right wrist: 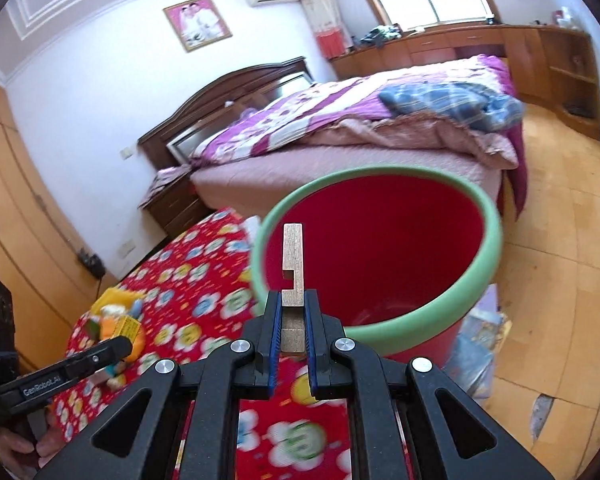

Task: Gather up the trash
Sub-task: 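Carry the yellow box and wooden piece over the red bucket with both tools, then open both tools to drop the box and wooden piece into the bucket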

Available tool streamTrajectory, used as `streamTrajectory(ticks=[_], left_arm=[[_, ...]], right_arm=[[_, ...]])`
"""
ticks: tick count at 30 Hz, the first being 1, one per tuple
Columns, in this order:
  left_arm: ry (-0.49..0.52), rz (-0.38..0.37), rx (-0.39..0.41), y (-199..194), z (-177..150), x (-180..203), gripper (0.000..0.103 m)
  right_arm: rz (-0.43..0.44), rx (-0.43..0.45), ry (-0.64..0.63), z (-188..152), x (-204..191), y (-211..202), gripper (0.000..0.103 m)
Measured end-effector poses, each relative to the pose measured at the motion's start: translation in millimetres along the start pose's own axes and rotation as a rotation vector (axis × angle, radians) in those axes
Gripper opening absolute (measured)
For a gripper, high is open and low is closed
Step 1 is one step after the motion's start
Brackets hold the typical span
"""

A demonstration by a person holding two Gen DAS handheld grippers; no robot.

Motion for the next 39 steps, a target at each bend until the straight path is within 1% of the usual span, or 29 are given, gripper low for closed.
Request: streamTrajectory(ticks=[5,9,14,21,27,29,31,39], left_arm=[[0.057,-0.018,-0.028,24,11,27,0.028],[0.081,-0.042,-0.030,40,20,46,0.028],[0.113,-0.059,-0.039,62,29,69,0.028],[0.157,-0.070,-0.059,85,31,92,0.028],[0.168,-0.078,-0.060,92,31,96,0.029],[0.165,-0.071,-0.058,95,32,96,0.039],[0.162,-0.067,-0.046,93,32,94,0.041],[0.136,-0.056,-0.036,84,33,87,0.042]], right_arm=[[-0.043,0.006,0.028,5,29,5,0.010],[-0.071,0.003,0.031,10,46,12,0.010],[-0.082,0.000,0.045,11,61,19,0.010],[-0.103,0.000,0.052,11,71,26,0.013],[-0.108,-0.007,0.060,9,75,28,0.013],[-0.108,-0.010,0.065,8,75,28,0.013],[-0.107,-0.011,0.069,7,76,28,0.013],[-0.105,-0.017,0.070,7,73,26,0.013]])
Point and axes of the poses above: each gripper's, at about its wrist camera, not at the fingertips, and y roughly the way its jaws point, x to its right, z to its top, the point moved 1 cm from there along y, roughly the way its jaws point, and after that the axes turned 11 degrees about -y, right-handed, at the moved point
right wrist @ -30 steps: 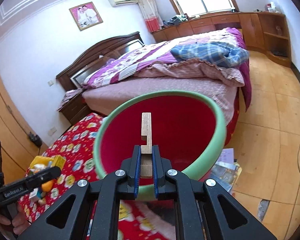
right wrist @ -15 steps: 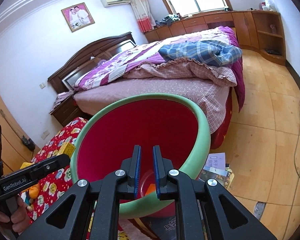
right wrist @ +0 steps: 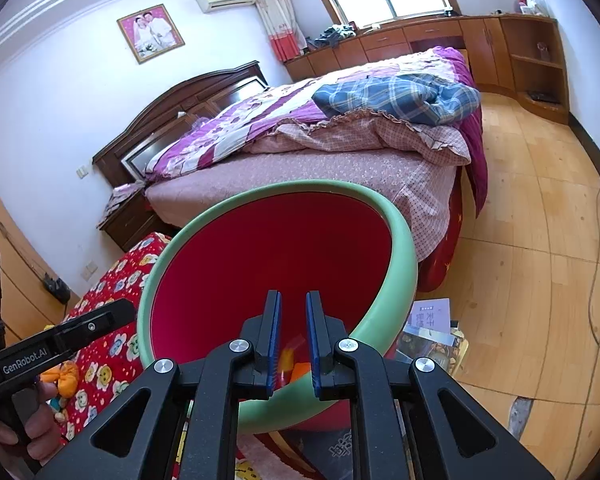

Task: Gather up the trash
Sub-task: 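Open both tools to drop the box and wooden piece into the bucket, then grasp the white MeteoSpasmyl medicine box with the left tool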

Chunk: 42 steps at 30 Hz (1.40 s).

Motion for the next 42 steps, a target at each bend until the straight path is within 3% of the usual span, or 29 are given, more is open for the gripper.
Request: streamTrajectory(ticks=[4,11,14,15,26,42], left_arm=[[-0.014,-0.003,0.005,-10,-3,-3,0.042],[-0.047,0.004,0.013,-35,-16,-12,0.042],[-0.072,0.030,0.011,-45,-22,-20,0.042],[-0.082,0.035,0.011,-49,-24,-24,0.042],[-0.168,0.111,0.060,-93,-41,-68,0.042],[-0.339,0.324,0.170,-145,-60,-163,0.042]], right_arm=[[0.008,-0.001,0.000,1,-4,-3,0.015],[0.021,0.014,-0.003,-1,-13,-17,0.031],[0.041,0.025,-0.009,-3,-19,-22,0.047],[0.047,0.031,-0.013,-3,-22,-25,0.048],[0.077,0.011,-0.064,-8,-57,-37,0.049],[0.124,-0.040,-0.114,-21,-89,-36,0.050]])
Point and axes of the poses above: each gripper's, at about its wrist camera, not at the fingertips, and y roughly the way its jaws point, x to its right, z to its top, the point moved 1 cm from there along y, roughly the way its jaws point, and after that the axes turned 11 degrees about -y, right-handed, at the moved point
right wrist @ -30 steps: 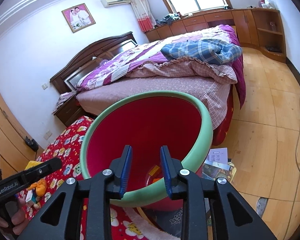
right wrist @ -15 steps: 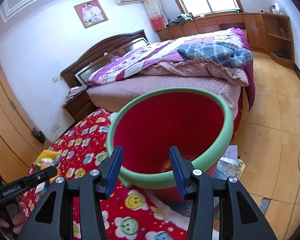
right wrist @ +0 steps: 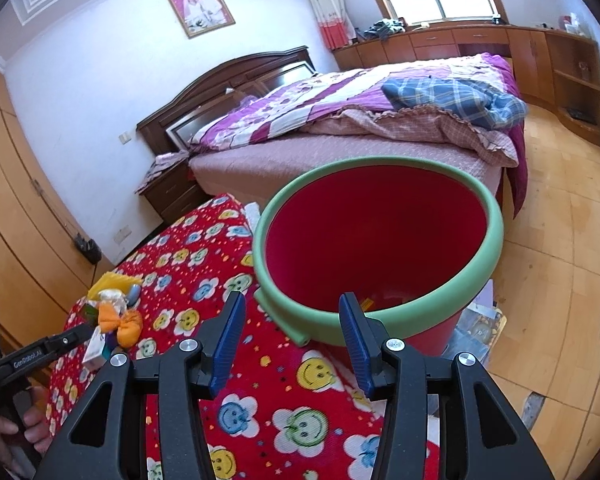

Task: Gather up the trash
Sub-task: 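Grasp the white MeteoSpasmyl medicine box with the left tool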

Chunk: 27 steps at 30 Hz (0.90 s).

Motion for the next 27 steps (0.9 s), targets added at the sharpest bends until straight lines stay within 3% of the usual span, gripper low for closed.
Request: streamTrajectory(ticks=[5,12,22,27], left_arm=[[-0.069,0.073,0.039,3,10,-33,0.048],[-0.103,0.146,0.001,29,18,-60,0.049],[-0.158,0.080,-0.069,58,18,-65,0.050],[-0.128,0.064,-0.060,64,18,-52,0.050]], right_arm=[[0.012,-0.017,-0.011,-4,-6,3,0.050],[0.025,-0.042,-0.022,-7,-13,9,0.050],[0.026,-0.049,-0.022,-10,-16,13,0.050],[0.031,-0.057,-0.027,-10,-18,16,0.050]])
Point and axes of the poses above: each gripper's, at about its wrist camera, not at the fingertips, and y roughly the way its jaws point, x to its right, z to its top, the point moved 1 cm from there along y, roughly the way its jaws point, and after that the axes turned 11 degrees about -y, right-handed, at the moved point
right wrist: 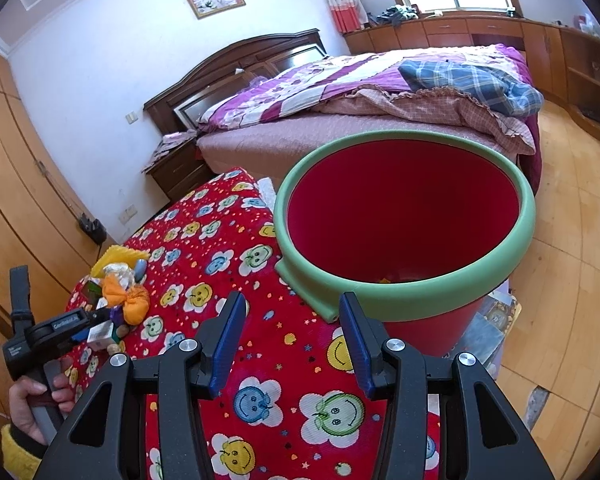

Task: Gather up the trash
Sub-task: 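Grasp the white MeteoSpasmyl medicine box with the left tool, then lift the medicine box with the left tool while the right tool grasps the orange cloth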

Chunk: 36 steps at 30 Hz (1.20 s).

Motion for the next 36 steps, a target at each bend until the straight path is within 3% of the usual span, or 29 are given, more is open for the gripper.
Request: streamTrajectory(ticks=[3,14,21,29,36], left_arm=[[0.029,0.002,0.001,4,-4,7,0.052],[0.197,0.134,0.037,13,-17,27,0.053],[0.120,0.042,0.010,8,-13,18,0.051],[0.068,-0.019,0.092,-37,-6,4,0.051],[0.037,0.022,0.141,-59,0,-18,0.051]], right_arm=[[0.003,-0.004,0.001,-1,0,1,0.050],[0.011,-0.014,0.006,-3,0,6,0.050],[0.017,-0.016,-0.014,-3,-8,4,0.050],[0.041,-0.029,-0.082,1,-31,11,0.050],[0.103,-0.058,-0.145,11,-62,25,0.050]])
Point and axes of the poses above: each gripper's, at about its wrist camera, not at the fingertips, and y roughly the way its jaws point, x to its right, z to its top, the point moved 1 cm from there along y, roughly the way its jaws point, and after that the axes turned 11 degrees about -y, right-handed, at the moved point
